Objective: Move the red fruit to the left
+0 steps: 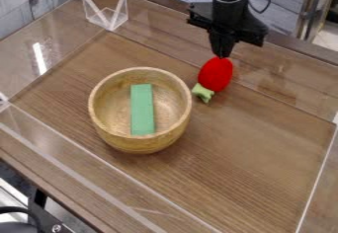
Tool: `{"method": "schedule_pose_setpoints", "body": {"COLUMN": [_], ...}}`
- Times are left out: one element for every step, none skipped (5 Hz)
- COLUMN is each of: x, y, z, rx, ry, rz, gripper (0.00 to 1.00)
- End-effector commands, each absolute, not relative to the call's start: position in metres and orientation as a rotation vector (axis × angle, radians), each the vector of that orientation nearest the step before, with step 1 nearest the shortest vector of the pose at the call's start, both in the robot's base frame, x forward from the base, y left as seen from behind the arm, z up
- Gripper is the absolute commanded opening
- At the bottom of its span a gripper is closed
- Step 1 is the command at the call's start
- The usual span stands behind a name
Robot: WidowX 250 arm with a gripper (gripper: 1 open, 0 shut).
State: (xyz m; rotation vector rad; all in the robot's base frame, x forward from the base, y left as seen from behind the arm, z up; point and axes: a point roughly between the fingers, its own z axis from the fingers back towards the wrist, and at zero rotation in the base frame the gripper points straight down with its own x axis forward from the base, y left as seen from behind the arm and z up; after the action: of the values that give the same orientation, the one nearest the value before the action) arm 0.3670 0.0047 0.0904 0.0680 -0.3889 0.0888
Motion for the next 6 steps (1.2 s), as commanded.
{"method": "schedule_pose_setpoints", "body": {"x": [0.371,0.372,0.376,0.375,0.376,0.376], "y": [0.009,0.009,0.012,0.014,0.013,0.011], "z": [0.112,0.113,0.111,0.103,0.103,0.1], "rx": [0.077,0.088,0.094,0.103,0.103,0.107], "ry": [-0.448,-0.442,-0.425,-0.397,-0.394,-0.385], "rz": [0.132,0.17,0.222,0.265,0.291,0.315], "gripper": [0.0,0.0,1.0,1.0,0.0,0.0]}}
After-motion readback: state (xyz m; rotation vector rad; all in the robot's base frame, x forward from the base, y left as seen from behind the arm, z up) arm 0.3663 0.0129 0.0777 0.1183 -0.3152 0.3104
